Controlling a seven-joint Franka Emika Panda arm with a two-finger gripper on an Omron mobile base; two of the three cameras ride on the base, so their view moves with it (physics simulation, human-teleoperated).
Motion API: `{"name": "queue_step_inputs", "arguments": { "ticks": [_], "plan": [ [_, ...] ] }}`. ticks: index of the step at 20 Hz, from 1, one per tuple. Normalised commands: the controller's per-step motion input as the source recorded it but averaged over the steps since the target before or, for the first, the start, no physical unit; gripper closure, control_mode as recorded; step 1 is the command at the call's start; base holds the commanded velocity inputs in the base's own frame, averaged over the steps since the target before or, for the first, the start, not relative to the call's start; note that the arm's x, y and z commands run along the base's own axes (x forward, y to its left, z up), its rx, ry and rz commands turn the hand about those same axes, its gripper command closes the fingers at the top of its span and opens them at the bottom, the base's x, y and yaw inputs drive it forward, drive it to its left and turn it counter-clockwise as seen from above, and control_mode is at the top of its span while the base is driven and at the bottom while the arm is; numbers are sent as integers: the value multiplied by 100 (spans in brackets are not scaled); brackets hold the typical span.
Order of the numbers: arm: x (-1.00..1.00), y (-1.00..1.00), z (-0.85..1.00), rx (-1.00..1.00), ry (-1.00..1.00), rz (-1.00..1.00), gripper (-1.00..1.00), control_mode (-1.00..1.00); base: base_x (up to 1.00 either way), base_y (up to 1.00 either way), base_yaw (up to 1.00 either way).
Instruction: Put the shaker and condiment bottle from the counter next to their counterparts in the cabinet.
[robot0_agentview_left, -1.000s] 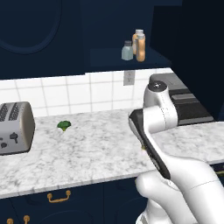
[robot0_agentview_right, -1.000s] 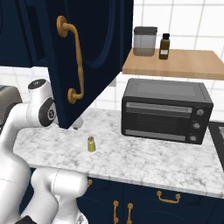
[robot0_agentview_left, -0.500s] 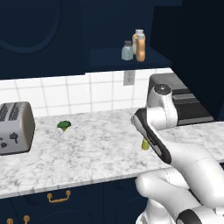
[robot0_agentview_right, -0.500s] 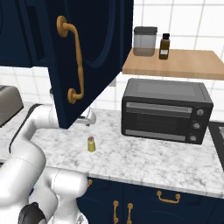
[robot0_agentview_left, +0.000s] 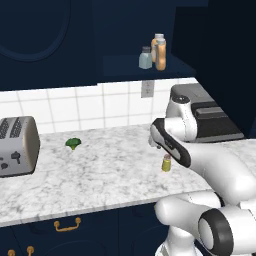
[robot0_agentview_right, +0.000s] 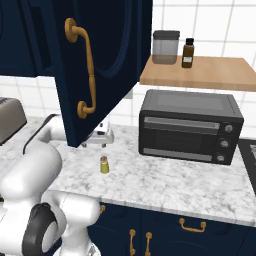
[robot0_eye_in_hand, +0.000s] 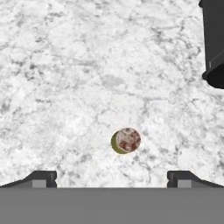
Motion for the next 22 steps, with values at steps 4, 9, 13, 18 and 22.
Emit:
{"name": "queue_step_inputs", "arguments": {
  "ticks": [4, 9, 13, 18, 22],
  "plan": [
    [5, 0, -22, -1, 11, 5, -100, -100, 0, 0, 0],
    [0, 0, -27, -9, 1, 3, -100, -100, 0, 0, 0],
    [0, 0, -29, -10, 0, 1, -100, -100, 0, 0, 0],
    [0, -8, -22, 0, 0, 0, -100, -100, 0, 0, 0],
    [0, -16, -16, 0, 0, 0, -100, -100, 0, 0, 0]
  ]
}}
